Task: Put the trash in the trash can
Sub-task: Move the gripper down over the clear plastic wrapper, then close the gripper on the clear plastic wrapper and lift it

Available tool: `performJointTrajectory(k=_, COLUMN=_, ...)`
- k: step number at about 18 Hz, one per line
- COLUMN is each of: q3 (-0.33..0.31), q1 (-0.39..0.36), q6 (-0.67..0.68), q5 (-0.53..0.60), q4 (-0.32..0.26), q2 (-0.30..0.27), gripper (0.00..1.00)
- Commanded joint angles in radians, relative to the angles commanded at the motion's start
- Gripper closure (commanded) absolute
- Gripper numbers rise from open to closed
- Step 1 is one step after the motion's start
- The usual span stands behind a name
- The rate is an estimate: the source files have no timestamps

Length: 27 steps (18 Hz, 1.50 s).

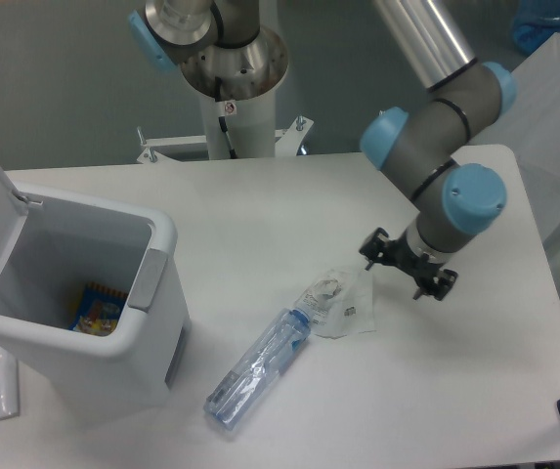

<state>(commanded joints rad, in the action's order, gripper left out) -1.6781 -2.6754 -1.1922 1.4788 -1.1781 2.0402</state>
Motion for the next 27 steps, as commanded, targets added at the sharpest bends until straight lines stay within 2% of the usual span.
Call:
performJointTrajectory(k=2, q3=-0.002, q1=0.023, q6=0.077, q5=-0.008, q4=0.005, q2=0.005, gripper=0.0)
performJointTrajectory(k=3, q3=-0.002, q1=0.032, q6=0.107, q5=-0.008, q4=0.033, q2=0.011, gripper=0.0)
performJointTrajectory(k=5, q3=-0.012, q1=0.046, q6=0.17, q5=-0.006, q4=0.145, q2=0.029, gripper=0.0)
performJointTrajectory(k=6, q3=-0.015, q1=0.054, q6=0.202, q5=-0.006, q4=0.179, q2=0.04, gripper=0.0)
performJointTrajectory(k=13, q3=-0.032, q1=0.069, q6=0.214, q5=-0.002, q4=0.201, q2=0.058, gripper=0.0)
performJointTrajectory(k=14, q3=-0.031, q1=0.069, q6=0.212, q5=0.0, q4=0.201, q2=0.061, gripper=0.12)
performJointTrajectory(k=16, q3=-0.029, q1=0.068, q6=0.203, q5=0.001, q4=0.198, q2=0.06, gripper=0.64)
performJointTrajectory(k=17, q3=-0.028, q1=0.065, q6=0.198, q5=0.0, q4=0.195, q2=0.057, gripper=0.87)
performJointTrajectory(k=18, q3=-0.025, q1=0.062, q6=0.183, q5=0.0, q4=0.192, q2=0.052, gripper=1.0)
performJointTrajectory(k=25, q3=-0.012, q1=0.034, q6=0.085, q5=-0.017, q4=0.186, q2=0.044, gripper=1.0)
performJointTrajectory(k=27, q3=0.003, q1=0.025, q6=0.083, q5=-0.058, q4=0.184, q2=0.023, gripper=1.0)
